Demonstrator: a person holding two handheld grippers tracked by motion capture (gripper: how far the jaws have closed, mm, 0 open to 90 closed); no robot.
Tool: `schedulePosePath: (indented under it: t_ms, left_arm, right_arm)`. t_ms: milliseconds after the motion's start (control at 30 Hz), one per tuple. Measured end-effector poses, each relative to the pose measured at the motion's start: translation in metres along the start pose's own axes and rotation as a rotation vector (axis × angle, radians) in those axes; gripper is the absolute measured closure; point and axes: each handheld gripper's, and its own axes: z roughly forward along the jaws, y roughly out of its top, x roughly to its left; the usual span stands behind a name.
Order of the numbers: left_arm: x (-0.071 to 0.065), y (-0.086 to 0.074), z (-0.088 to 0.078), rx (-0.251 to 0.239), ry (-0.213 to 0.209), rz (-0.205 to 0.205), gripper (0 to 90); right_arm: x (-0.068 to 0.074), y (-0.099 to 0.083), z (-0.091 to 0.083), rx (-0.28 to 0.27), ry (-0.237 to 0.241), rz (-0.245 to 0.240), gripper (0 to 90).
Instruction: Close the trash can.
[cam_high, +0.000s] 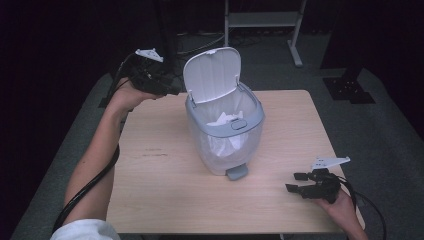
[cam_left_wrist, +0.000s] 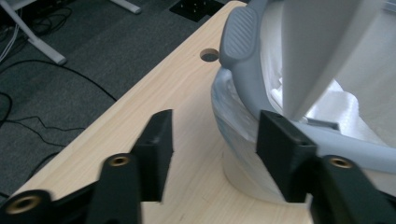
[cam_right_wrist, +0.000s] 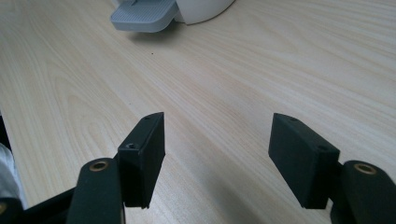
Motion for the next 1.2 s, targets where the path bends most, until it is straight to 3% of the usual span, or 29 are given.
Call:
schedulePosePath:
  t_ms: [133,300,400,567,733,967,1200]
  left_arm:
    - [0.002,0.005,0.003,-0.012,-0.021,-0.008,63.0]
    - [0.001,0.012,0.006,-0.016,-0.037,0.002,71.2]
    - [-0.001,0.019,0.011,-0.018,-0.046,0.022,72.7]
    - [-0.003,0.026,0.014,-0.033,-0.068,0.023,73.4]
    - [-0.010,0.037,0.013,-0.046,-0.089,0.060,73.5]
    - [-0.013,0.037,0.011,-0.044,-0.102,0.082,74.9]
    - [-0.033,0.046,0.008,-0.035,-0.149,0.164,74.8]
  right_arm:
    - [0.000,0.000,-0.001,-0.002,-0.001,-0.002,35.1]
    - [0.000,0.000,-0.002,-0.006,-0.001,0.002,35.1]
    - [-0.001,-0.001,-0.002,-0.006,-0.002,0.004,35.1]
    - [-0.001,-0.001,-0.003,-0.009,-0.002,0.003,35.1]
    - [-0.002,-0.002,-0.005,-0.013,-0.004,0.007,35.1]
    - [-0.002,-0.002,-0.005,-0.013,-0.002,0.004,35.1]
    - [0.000,0.000,-0.004,-0.011,-0.001,0.000,35.1]
